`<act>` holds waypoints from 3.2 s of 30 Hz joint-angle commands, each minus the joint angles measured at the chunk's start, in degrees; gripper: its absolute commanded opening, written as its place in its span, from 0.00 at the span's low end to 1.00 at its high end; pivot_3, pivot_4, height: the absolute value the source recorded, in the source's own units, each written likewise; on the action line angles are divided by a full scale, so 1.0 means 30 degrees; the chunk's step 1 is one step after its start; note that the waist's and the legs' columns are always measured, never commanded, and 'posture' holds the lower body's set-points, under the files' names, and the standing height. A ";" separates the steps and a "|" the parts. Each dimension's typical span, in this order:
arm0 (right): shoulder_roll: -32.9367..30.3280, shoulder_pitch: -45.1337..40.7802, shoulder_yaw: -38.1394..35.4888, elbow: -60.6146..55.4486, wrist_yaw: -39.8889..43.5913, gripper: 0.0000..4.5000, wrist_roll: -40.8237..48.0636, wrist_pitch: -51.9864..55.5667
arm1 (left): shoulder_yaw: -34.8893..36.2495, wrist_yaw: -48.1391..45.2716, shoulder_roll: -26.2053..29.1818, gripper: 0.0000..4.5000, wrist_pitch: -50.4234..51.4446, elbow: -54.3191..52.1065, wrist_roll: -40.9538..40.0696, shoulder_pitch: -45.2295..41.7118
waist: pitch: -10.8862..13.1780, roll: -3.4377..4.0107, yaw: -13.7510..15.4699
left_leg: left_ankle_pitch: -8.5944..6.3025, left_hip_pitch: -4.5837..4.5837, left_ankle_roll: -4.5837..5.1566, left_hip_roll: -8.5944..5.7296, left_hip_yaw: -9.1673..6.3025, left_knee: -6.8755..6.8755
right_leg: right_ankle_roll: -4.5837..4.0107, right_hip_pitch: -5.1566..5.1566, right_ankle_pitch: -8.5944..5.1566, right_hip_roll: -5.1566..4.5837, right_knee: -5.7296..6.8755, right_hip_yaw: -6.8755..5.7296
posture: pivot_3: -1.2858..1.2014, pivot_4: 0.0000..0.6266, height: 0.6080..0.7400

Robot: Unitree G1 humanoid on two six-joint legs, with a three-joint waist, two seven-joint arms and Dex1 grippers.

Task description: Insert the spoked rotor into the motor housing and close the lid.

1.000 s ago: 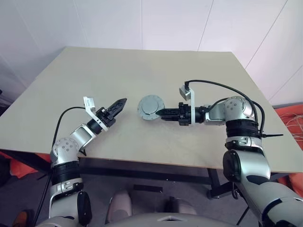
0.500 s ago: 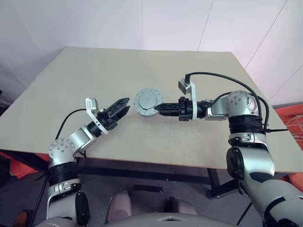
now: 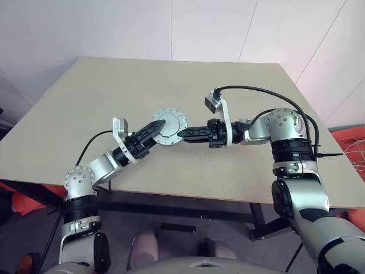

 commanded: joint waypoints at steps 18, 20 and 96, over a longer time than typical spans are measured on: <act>0.0867 0.0006 -0.1201 -0.1309 -0.0948 0.25 0.1151 0.0081 | -0.0352 -0.0101 0.0471 0.47 0.0074 -0.0655 -0.1596 -0.0172 | 0.0000 -0.0001 0.0001 | 0.0000 -0.0014 0.0000 -0.0004 -0.0008 0.0025 | 0.0055 0.0004 0.0033 0.0000 0.0000 0.0006 | 0.52 0.00 1.00; 0.1042 0.0150 -0.1262 -0.1541 -0.0975 0.25 0.1096 0.0081 | -0.0399 -0.0086 0.0490 0.47 0.0065 -0.0767 -0.1647 -0.0104 | 0.0000 -0.0001 0.0004 | 0.0000 -0.0015 -0.0001 -0.0004 -0.0009 0.0025 | 0.0065 0.0005 0.0039 0.0000 -0.0001 0.0006 | 0.52 0.00 1.00; -0.1913 0.1839 0.1627 -0.3238 0.1409 1.00 -0.4929 -0.4417 | 0.6741 1.3390 -0.2892 0.68 -1.4455 0.5221 0.1044 -0.3911 | 0.0018 -0.0113 0.0093 | -0.0018 -0.0074 0.0030 -0.0035 -0.0135 0.0210 | 0.0208 0.0091 0.0132 -0.0011 -0.0005 -0.0008 | 0.52 0.00 1.00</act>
